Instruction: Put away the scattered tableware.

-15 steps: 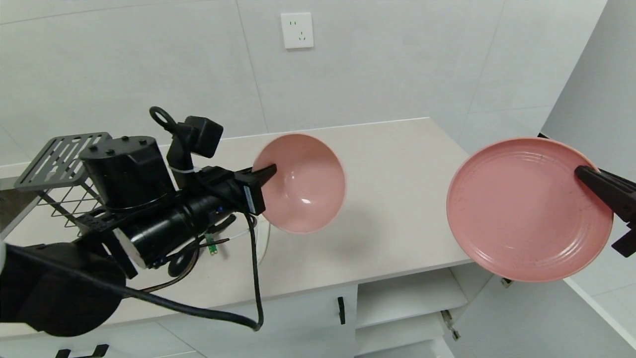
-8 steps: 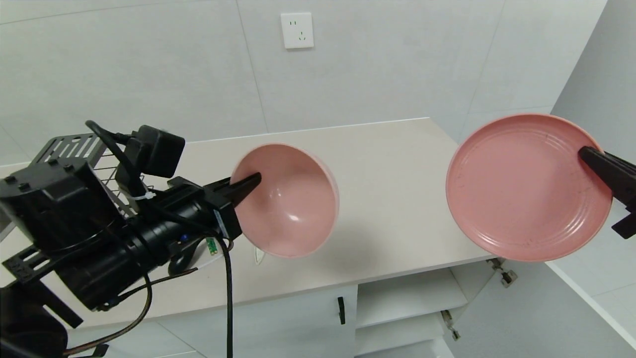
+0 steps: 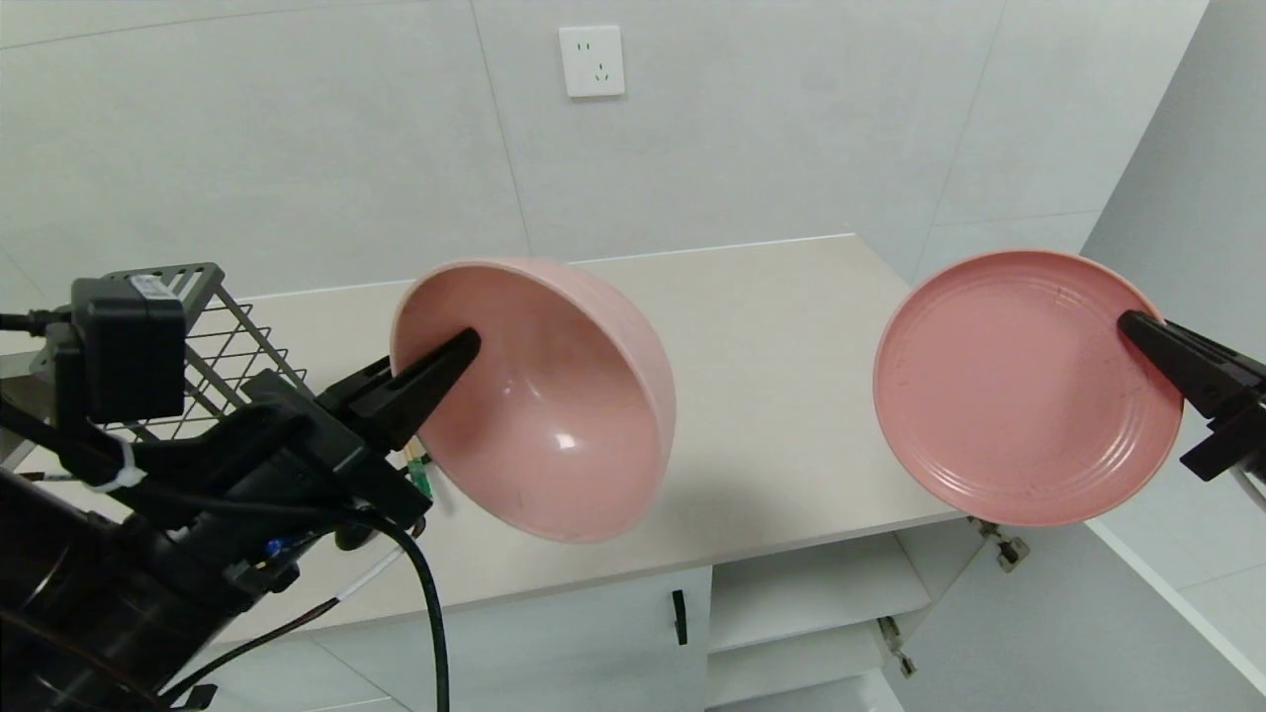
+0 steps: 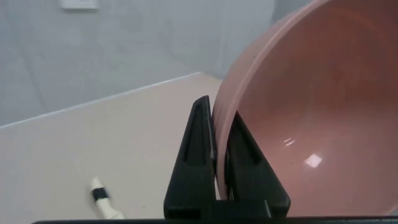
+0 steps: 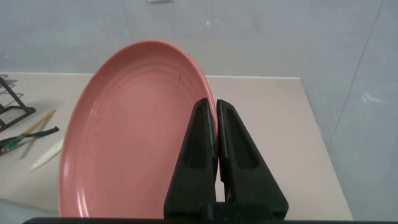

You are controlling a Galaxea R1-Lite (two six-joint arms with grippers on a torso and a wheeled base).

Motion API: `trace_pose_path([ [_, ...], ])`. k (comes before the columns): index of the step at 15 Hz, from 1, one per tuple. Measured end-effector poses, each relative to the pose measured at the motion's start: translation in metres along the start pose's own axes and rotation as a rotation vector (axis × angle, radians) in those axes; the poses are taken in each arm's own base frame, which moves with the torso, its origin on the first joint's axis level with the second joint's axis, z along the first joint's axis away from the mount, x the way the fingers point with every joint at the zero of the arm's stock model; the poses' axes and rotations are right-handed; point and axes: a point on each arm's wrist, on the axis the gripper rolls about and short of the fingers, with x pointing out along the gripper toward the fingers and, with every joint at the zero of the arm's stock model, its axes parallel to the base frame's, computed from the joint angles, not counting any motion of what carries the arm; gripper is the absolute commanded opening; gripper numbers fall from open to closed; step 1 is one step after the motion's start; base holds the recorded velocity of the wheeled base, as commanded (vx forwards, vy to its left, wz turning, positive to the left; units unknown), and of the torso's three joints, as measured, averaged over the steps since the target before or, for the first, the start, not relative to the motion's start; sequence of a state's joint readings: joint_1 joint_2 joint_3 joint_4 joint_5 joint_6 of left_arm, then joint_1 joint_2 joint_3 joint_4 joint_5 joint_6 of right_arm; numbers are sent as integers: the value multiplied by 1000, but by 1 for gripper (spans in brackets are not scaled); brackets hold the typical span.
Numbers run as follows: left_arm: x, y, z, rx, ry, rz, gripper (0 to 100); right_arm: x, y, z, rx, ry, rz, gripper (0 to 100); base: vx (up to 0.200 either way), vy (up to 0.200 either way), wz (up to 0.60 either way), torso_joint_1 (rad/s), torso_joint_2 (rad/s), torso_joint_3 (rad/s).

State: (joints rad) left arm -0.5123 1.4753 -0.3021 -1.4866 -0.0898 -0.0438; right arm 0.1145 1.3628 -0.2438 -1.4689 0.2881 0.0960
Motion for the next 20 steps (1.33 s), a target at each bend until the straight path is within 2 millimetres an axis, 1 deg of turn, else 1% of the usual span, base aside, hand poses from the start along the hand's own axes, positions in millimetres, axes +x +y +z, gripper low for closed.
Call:
trace_pose_path([
  [2,1,0,-14,23,17,154,0,1,2,2,52,-28,11,0,0,0,0,0,0,0],
  [4,1,-8,-21,65,43,154,0,0,3,4,96,-38,17,0,0,0,0,0,0,0],
  [7,3,-11,-26,102,66,144,0,-4,4,5,89,-66,8,0,0,0,0,0,0,0],
  [12,8,-11,-27,93,64,149,0,-6,4,-5,72,-26,1,0,0,0,0,0,0,0],
  [15,9,-11,-28,88,69,151,0,-6,3,-7,13,-18,-1,0,-200,0,0,2,-2,2],
  [19,8,-11,-31,92,81,152,0,-5,3,-8,5,-13,-2,0,-200,0,0,6,1,0],
  [20,8,-11,-30,91,76,151,0,-5,3,-8,4,-16,-1,0,0,0,0,0,0,0],
])
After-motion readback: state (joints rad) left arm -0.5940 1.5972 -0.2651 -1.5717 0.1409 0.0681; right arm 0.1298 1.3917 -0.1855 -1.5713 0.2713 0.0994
